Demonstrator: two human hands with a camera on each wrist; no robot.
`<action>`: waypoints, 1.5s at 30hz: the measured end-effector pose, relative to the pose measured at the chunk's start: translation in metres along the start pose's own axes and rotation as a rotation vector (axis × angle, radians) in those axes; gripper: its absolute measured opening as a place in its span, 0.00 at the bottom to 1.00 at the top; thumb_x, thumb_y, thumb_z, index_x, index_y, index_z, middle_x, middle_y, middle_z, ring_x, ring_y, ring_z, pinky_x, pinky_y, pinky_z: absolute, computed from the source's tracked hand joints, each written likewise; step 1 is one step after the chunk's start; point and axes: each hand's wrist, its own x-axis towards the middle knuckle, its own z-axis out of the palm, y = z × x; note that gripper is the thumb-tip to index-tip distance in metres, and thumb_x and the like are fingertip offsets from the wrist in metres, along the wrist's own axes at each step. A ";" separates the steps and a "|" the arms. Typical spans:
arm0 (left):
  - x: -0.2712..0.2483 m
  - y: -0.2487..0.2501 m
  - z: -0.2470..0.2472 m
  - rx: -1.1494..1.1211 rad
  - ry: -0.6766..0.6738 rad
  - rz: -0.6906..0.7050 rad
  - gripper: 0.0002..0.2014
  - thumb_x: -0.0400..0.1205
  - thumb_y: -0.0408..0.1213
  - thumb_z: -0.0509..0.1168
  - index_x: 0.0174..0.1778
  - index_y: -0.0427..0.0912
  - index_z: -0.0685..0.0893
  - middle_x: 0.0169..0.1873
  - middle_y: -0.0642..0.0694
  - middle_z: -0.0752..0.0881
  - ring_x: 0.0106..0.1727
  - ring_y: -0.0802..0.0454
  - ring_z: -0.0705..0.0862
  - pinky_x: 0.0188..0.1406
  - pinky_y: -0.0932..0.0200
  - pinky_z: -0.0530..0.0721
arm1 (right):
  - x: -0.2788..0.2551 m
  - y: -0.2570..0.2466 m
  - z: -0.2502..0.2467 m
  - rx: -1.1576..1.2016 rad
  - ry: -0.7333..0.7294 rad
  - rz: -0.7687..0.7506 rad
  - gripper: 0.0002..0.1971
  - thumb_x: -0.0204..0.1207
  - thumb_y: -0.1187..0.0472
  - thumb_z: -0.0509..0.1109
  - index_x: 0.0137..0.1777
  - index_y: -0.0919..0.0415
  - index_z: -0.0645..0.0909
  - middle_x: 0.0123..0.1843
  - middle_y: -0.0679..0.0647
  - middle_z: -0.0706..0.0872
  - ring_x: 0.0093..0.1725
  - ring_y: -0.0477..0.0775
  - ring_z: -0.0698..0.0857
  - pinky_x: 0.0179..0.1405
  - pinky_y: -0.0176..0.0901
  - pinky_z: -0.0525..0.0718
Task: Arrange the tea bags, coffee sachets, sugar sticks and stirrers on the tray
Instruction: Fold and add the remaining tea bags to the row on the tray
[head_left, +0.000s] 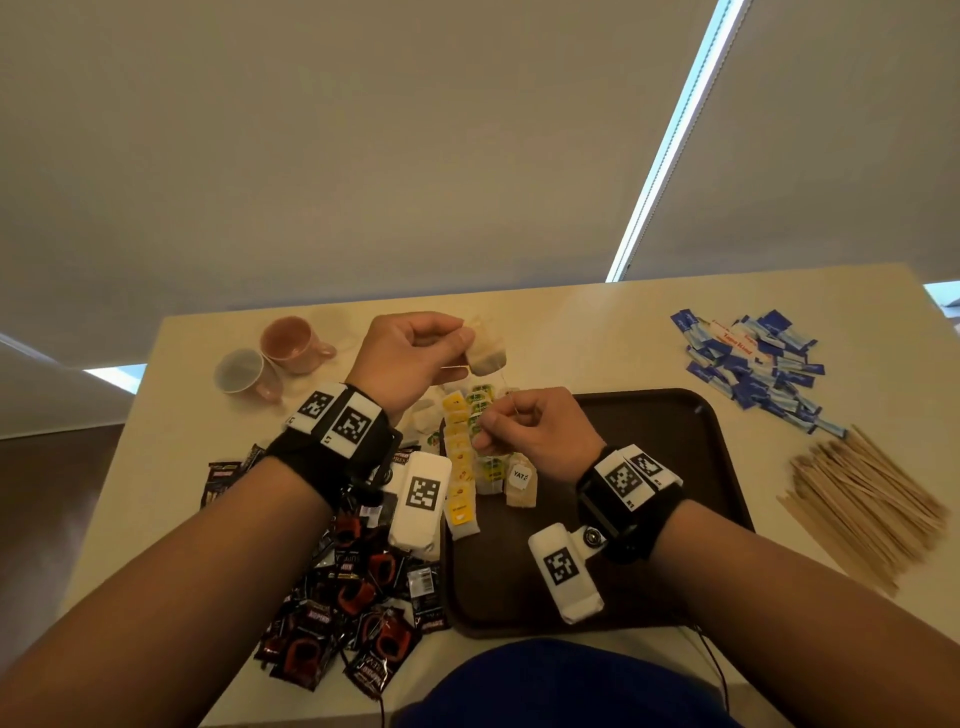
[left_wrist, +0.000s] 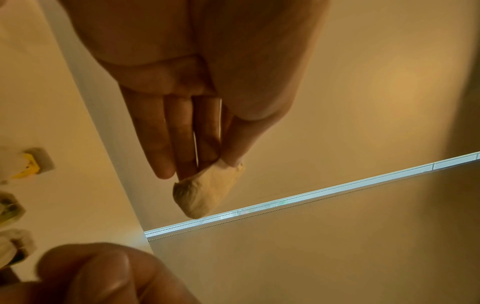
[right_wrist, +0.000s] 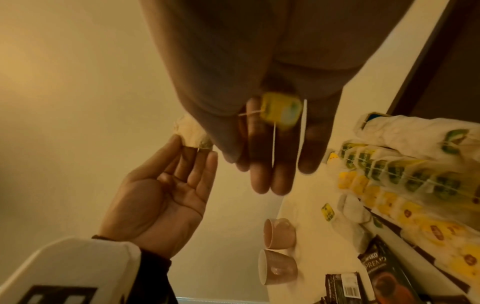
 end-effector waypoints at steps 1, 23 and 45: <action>0.001 0.000 0.001 0.002 -0.007 -0.001 0.02 0.81 0.29 0.72 0.45 0.39 0.88 0.36 0.45 0.92 0.39 0.47 0.92 0.46 0.50 0.92 | -0.001 0.001 0.000 0.024 -0.029 0.016 0.08 0.83 0.67 0.67 0.52 0.73 0.85 0.43 0.68 0.91 0.40 0.57 0.91 0.44 0.47 0.91; -0.034 -0.021 -0.005 0.180 -0.328 -0.119 0.03 0.83 0.30 0.70 0.47 0.39 0.89 0.36 0.40 0.92 0.38 0.49 0.90 0.40 0.53 0.90 | 0.008 -0.008 -0.020 -0.273 0.112 -0.011 0.06 0.79 0.65 0.73 0.50 0.66 0.91 0.32 0.54 0.90 0.27 0.46 0.85 0.28 0.37 0.82; -0.034 -0.037 0.005 0.181 -0.191 -0.051 0.04 0.84 0.29 0.69 0.46 0.38 0.88 0.41 0.41 0.89 0.32 0.48 0.90 0.32 0.58 0.90 | -0.008 -0.030 -0.021 -0.254 0.079 -0.223 0.05 0.78 0.67 0.74 0.49 0.68 0.90 0.36 0.58 0.91 0.31 0.49 0.88 0.32 0.38 0.86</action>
